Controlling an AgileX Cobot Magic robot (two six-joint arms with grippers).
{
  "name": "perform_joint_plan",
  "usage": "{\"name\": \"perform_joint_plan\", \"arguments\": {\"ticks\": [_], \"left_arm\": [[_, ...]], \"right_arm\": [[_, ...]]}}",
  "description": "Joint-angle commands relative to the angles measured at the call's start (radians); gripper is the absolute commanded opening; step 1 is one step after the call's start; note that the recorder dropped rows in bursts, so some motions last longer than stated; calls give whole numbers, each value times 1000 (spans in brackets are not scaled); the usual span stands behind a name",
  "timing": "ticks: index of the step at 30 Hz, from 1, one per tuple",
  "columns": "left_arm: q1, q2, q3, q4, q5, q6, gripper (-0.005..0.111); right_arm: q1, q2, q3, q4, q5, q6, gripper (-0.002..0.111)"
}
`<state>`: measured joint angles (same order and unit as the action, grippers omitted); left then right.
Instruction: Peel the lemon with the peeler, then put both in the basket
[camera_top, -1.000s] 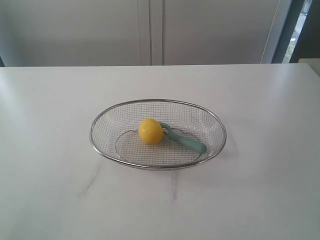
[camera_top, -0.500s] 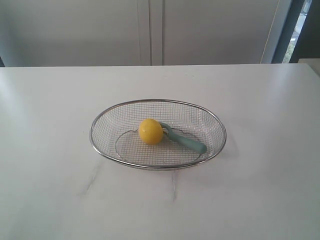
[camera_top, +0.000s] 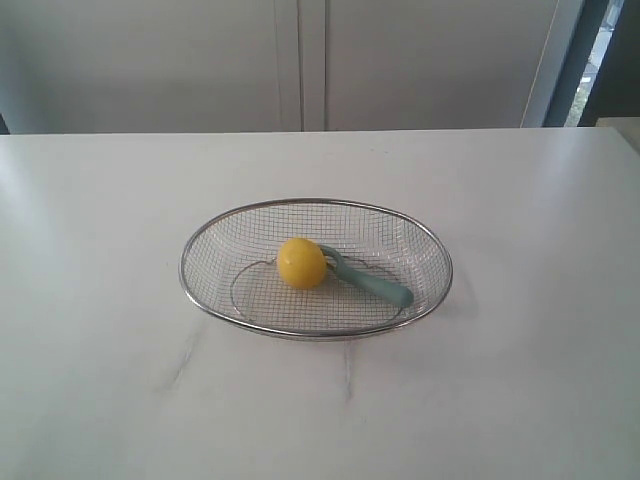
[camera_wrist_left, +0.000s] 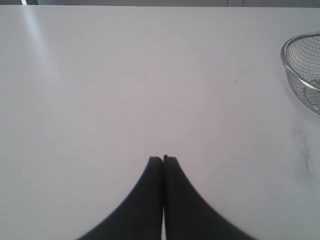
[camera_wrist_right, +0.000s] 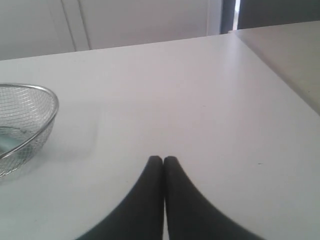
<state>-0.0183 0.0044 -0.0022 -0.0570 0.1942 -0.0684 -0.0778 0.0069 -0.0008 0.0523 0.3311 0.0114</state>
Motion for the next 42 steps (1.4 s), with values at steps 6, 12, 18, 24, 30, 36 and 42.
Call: {"name": "perform_joint_plan", "arguments": {"ticks": [6,12,18,24,30,36,42], "left_arm": [[-7,-4,2,-2,1,-1,0],[-7,-4,2,-2,1,-1,0],[-7,-4,2,-2,1,-1,0],[-7,-4,2,-2,1,-1,0],[-7,-4,2,-2,1,-1,0],[-7,-4,2,-2,1,-1,0],[-7,-4,2,-2,1,-1,0]], "right_arm": [[-68,-7,1,-3,-24,-11,0],[26,-7,1,-7,-24,-11,0],[73,-7,1,-52,-24,-19,0],[144,-7,1,-52,-24,-11,0],[161,-7,1,-52,-24,-11,0],[161,-7,1,-52,-20,-11,0],[161,-7,1,-52,-18,-11,0]]}}
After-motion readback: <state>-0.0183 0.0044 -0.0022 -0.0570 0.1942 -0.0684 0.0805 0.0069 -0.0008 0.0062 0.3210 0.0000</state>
